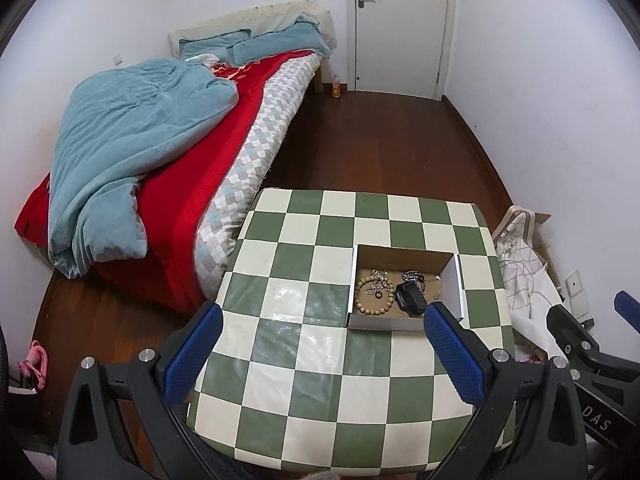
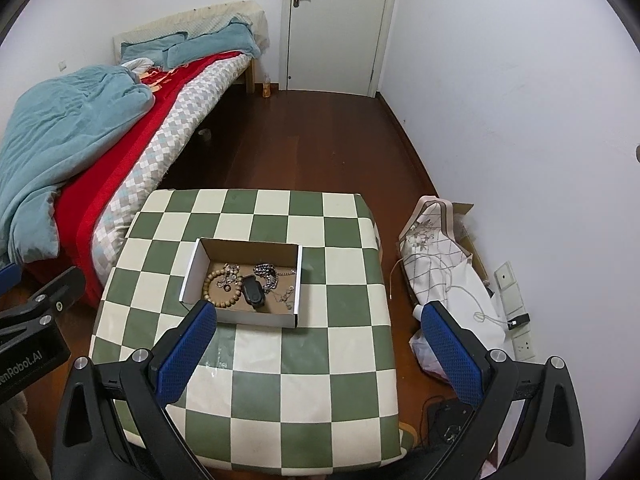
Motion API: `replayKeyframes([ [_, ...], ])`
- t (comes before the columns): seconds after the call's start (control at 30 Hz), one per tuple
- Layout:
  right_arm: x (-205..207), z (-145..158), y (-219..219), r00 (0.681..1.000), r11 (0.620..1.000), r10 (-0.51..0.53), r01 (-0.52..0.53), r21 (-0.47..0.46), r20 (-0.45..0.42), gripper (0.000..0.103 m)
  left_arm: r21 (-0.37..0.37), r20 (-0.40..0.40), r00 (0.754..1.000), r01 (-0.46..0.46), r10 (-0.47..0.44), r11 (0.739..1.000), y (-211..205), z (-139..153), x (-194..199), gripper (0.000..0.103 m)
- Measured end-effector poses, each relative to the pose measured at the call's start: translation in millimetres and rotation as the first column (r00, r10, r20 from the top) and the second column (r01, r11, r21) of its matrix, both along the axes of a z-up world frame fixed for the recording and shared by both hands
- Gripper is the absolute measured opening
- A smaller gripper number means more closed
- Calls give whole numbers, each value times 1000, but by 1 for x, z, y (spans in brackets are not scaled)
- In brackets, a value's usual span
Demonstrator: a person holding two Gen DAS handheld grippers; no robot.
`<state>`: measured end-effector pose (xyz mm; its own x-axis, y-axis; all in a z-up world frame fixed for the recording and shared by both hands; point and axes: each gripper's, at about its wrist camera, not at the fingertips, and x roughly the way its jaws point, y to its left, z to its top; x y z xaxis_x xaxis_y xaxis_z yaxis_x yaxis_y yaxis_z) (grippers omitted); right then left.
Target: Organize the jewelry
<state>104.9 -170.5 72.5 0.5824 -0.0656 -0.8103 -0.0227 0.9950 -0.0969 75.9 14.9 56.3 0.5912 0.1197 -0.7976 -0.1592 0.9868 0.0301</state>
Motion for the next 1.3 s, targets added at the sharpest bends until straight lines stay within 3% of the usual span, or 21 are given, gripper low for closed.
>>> replayKeyframes([
  [1.3, 0, 2, 2, 1000, 1000, 1, -1, 21, -9, 103, 50, 22, 1000, 9, -10, 999, -3, 3, -4, 103],
])
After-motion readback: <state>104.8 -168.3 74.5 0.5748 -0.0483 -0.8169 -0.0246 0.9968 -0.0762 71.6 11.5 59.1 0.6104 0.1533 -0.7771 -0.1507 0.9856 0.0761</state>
